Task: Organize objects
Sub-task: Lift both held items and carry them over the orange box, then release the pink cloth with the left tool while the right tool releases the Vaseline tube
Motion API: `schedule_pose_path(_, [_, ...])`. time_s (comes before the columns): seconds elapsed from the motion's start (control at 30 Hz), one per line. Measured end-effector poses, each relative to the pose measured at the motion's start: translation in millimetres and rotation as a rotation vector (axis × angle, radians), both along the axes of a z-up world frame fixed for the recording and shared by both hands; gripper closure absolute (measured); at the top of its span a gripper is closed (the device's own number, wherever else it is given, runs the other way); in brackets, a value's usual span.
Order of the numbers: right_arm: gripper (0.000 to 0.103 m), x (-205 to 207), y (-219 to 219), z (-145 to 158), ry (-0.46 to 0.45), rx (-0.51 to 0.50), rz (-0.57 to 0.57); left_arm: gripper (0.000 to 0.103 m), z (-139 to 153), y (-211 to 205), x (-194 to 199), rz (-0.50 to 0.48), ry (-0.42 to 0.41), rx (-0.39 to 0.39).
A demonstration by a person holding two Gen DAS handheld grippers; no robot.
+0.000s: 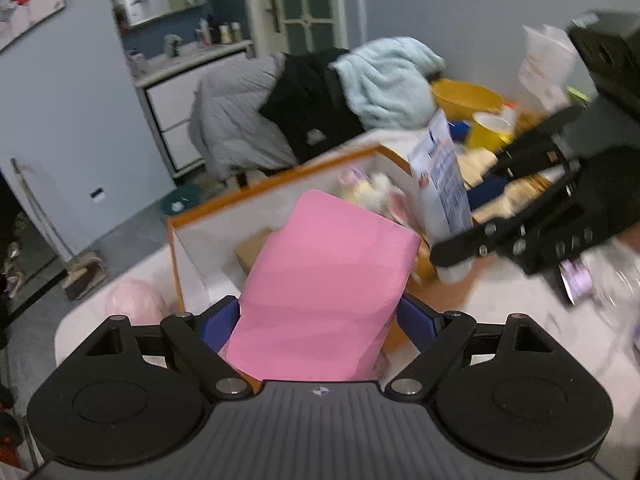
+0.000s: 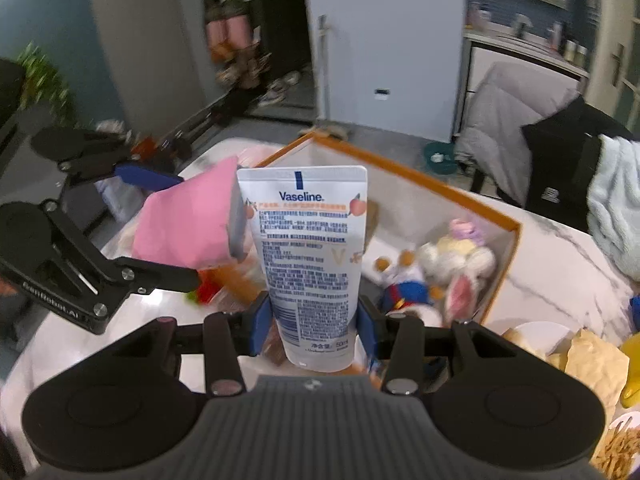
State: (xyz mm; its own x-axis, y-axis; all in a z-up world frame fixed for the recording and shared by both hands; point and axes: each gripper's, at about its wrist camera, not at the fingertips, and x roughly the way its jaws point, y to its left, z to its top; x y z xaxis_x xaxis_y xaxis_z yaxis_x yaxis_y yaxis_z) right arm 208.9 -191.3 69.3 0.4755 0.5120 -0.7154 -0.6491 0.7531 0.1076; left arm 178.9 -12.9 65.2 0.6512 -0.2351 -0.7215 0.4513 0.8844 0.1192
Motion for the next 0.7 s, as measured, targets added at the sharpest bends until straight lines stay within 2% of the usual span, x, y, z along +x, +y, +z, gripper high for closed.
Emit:
schedule_pose_path(0.2, [0.056,25,1,-21,0.007,0.047,-0.136,0.003,-12,-8,44,0.156,-0.013,-0.009])
schedule_pose_path(0.33, [0.056,31,2,-44,0.06,0.079,-0.188,0.003,-27,-6,63,0.248,0.006,-0.027])
schedule_pose_path(0.57, [0.056,36,11,-80,0.147,0.081,-0.2,0.003,-45,-18,69,0.279,-0.01,0.03])
schedule_pose_path(0.7, [0.056,33,14,-84,0.163,0.114,-0.204,0.003,-54,-19,71,0.302,0.003,0.066])
